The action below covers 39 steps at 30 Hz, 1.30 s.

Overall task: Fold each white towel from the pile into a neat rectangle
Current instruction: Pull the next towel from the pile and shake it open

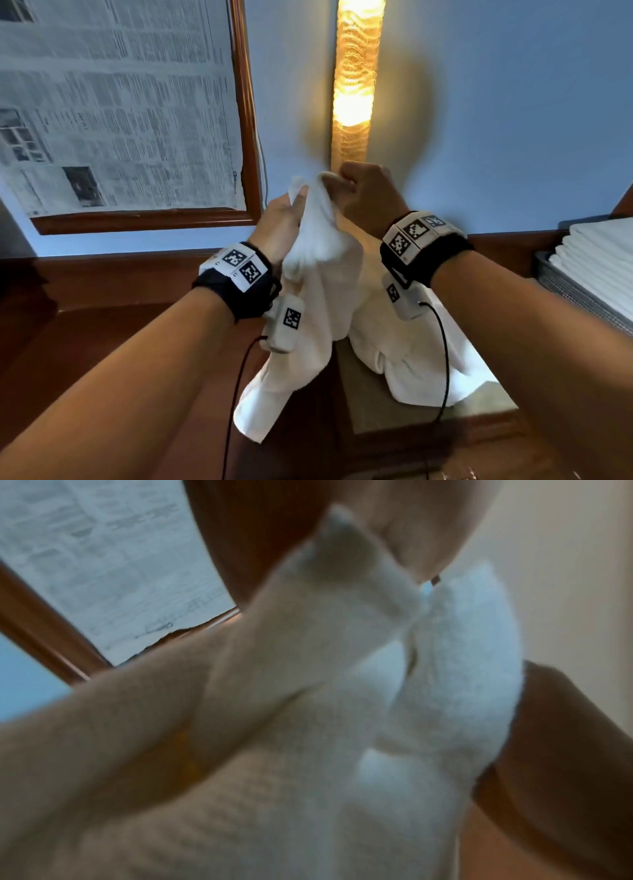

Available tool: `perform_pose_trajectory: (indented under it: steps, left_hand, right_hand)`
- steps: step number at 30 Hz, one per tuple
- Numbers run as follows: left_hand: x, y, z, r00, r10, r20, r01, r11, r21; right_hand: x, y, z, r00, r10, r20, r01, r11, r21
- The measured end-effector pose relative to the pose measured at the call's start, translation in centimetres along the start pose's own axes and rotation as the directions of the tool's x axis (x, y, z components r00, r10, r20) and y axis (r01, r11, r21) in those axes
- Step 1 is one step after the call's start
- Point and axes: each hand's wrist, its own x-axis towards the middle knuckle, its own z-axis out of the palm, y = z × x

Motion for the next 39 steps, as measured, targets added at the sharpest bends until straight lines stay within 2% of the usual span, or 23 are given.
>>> perform_pose_trajectory:
  steps: [3,5,6,8,10,12,13,15,17,20,21,24,26,29,31,34,35,37,39]
  left_hand:
    - [0.3,0.8,-1.0,0.996,0.093,-0.017,-0.091,0.993,0.074]
    - [-0.3,1.7,-1.8,0.987,0.159,-0.033,-0.152,0.975,0.162]
    - [-0.7,2.2,-2.5,0.985,0.165,-0.052,-0.152,0.968,0.2]
    - [-1.2,2.7,-4.1,0.98,0.168,-0.103,-0.139,0.96,0.243]
    - [-2.0,2.6,-6.7,0.974,0.153,-0.167,-0.107,0.961,0.253]
    - [-3.4,2.2,-9.2,0.976,0.136,-0.171,-0.096,0.97,0.224]
    - [-4.1,2.0,-10.2,0.977,0.133,-0.168,-0.093,0.97,0.224]
    - [-5.5,1.8,-11.6,0.982,0.096,-0.164,-0.06,0.976,0.21]
    - [-6.8,1.8,-12.4,0.988,0.066,-0.139,-0.045,0.987,0.153]
    - [-8.4,1.7,-12.9,0.996,0.069,-0.05,-0.059,0.982,0.18]
    - [-8.7,1.4,-13.1,0.998,0.049,-0.026,-0.043,0.981,0.188]
    - [-10.2,1.6,-13.1,0.998,-0.009,0.063,0.006,0.999,0.043]
    - [-11.5,2.3,-13.6,0.999,0.014,0.046,-0.021,0.989,0.15]
    - [-12.7,3.2,-15.8,0.987,0.153,-0.043,-0.135,0.95,0.28]
    - [-13.5,4.0,-17.2,0.982,0.179,-0.067,-0.15,0.939,0.308]
    - [-15.4,5.6,-19.7,0.981,0.145,-0.128,-0.109,0.962,0.252]
    - [-16.1,6.1,-20.6,0.977,0.158,-0.142,-0.112,0.951,0.289]
    - [-17.6,6.6,-22.4,0.968,0.196,-0.158,-0.122,0.914,0.388]
    - [-19.2,6.7,-23.8,0.976,0.165,-0.139,-0.104,0.924,0.367]
  right_hand:
    - [-2.5,0.1,0.5,0.988,-0.032,0.152,0.044,0.996,-0.08]
    - [-4.2,1.2,1.3,0.984,-0.06,0.168,0.084,0.987,-0.137]
    - [-5.1,2.0,1.6,0.985,-0.017,0.17,0.048,0.982,-0.183]
    - [-6.9,4.7,1.6,0.965,0.182,0.188,-0.125,0.952,-0.279]
    - [-9.0,6.7,1.3,0.908,0.376,0.186,-0.304,0.896,-0.323]
    - [-10.5,6.7,1.0,0.858,0.502,0.108,-0.457,0.843,-0.282]
    - [-10.6,5.9,1.2,0.854,0.516,0.063,-0.491,0.841,-0.229]
    - [-9.5,3.2,2.4,0.898,0.44,0.003,-0.437,0.893,-0.111]
    - [-7.6,-0.6,3.8,0.94,0.34,0.017,-0.339,0.94,-0.018]
    - [-5.7,-6.8,5.6,0.985,0.16,0.068,-0.164,0.985,0.047]
    - [-5.3,-8.8,5.9,0.99,0.114,0.083,-0.117,0.992,0.037]
    - [-4.9,-12.8,6.3,0.99,0.053,0.132,-0.048,0.998,-0.042]
    - [-5.7,-14.5,6.1,0.985,0.036,0.17,-0.021,0.996,-0.09]
    - [-8.5,-16.0,5.9,0.974,0.006,0.225,0.027,0.989,-0.145]
    - [-10.7,-16.2,6.5,0.967,0.027,0.253,0.026,0.979,-0.203]
    - [-14.5,-14.1,8.1,0.935,0.176,0.307,-0.066,0.939,-0.338]
    - [-15.9,-13.1,8.6,0.914,0.235,0.331,-0.109,0.927,-0.358]
    - [-18.5,-11.7,9.5,0.873,0.342,0.349,-0.23,0.917,-0.325]
    - [-20.0,-11.2,10.6,0.859,0.405,0.313,-0.34,0.908,-0.244]
